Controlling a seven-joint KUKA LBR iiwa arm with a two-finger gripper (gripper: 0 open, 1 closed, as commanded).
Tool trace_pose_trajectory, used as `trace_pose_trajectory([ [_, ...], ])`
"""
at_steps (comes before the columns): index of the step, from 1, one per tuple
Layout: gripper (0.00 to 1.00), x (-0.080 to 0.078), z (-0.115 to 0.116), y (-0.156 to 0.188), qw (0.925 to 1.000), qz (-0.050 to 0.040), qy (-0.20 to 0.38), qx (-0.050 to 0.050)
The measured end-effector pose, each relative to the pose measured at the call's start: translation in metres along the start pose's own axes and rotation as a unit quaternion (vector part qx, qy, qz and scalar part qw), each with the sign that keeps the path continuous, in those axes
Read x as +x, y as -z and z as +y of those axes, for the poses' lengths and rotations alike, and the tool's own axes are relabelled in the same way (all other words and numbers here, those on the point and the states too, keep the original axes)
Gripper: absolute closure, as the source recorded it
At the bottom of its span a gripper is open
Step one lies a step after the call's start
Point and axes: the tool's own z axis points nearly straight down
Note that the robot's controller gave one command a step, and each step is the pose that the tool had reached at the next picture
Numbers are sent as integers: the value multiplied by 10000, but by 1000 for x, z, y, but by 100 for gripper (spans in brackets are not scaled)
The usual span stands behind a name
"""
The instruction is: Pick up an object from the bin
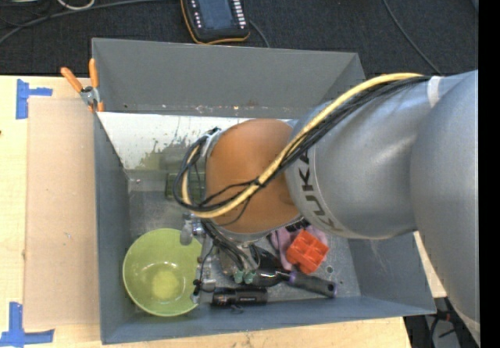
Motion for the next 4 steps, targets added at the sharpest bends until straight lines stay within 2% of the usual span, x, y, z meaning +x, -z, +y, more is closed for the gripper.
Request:
trace_pose_trajectory([
  [1,0,-40,35,-19,9943,-1,1064,-8],
  [2,0,-28,-14,57,9976,-11,-689,4],
  [3,0,-34,-7,-25,9867,2,1628,-3],
  [4,0,-21,-38,9,10000,-26,23,-7],
])
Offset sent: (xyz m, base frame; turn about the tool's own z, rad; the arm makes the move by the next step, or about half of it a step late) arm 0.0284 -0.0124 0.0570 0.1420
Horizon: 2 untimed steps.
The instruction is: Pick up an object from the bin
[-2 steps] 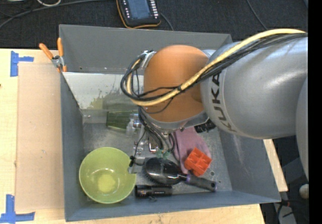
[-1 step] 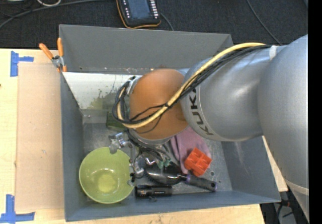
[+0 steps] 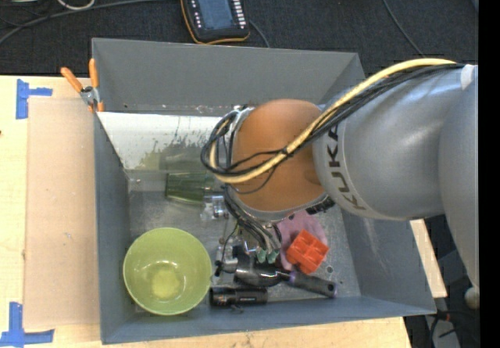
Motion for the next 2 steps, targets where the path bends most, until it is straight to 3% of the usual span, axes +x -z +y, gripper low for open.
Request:
trace_pose_trajectory([
  [1,0,1,15,-44,9916,54,1295,1],
  [2,0,10,-12,-42,9980,23,632,1],
])
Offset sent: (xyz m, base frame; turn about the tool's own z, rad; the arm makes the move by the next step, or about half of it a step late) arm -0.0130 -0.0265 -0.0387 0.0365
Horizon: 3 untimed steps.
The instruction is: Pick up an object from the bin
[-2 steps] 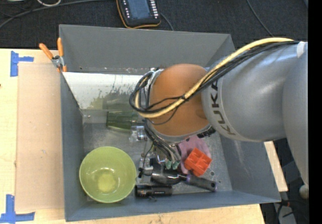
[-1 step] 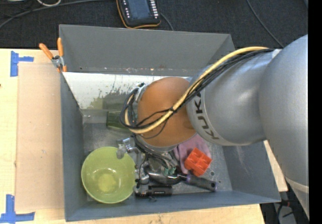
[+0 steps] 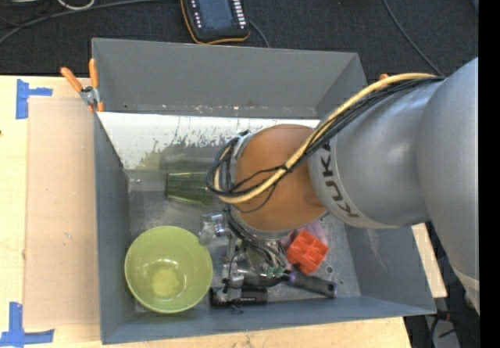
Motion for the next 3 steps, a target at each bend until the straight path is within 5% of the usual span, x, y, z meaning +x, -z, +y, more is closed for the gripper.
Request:
trace_pose_trajectory([
  [1,0,-5,-1,-18,9998,25,199,2],
  [2,0,-66,-31,-37,10000,4,22,-3],
  [3,0,-45,-35,0,9964,38,849,-8],
])
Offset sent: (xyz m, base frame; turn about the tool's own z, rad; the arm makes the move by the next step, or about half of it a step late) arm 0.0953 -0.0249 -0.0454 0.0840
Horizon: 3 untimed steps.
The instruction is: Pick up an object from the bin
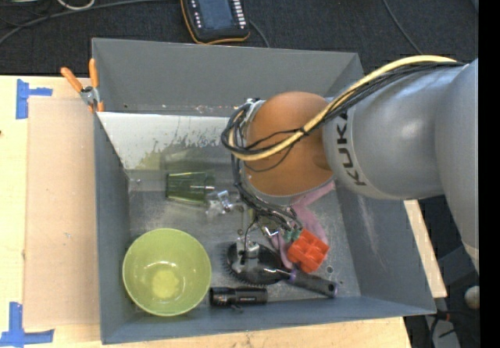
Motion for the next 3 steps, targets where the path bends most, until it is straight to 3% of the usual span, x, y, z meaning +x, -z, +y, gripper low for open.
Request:
trace_pose_trajectory([
  [1,0,2,-47,84,9855,-19,-1694,2],
  [2,0,37,-34,-10,9999,1,-145,-10],
  [3,0,41,-36,-59,9997,8,-242,-10],
])
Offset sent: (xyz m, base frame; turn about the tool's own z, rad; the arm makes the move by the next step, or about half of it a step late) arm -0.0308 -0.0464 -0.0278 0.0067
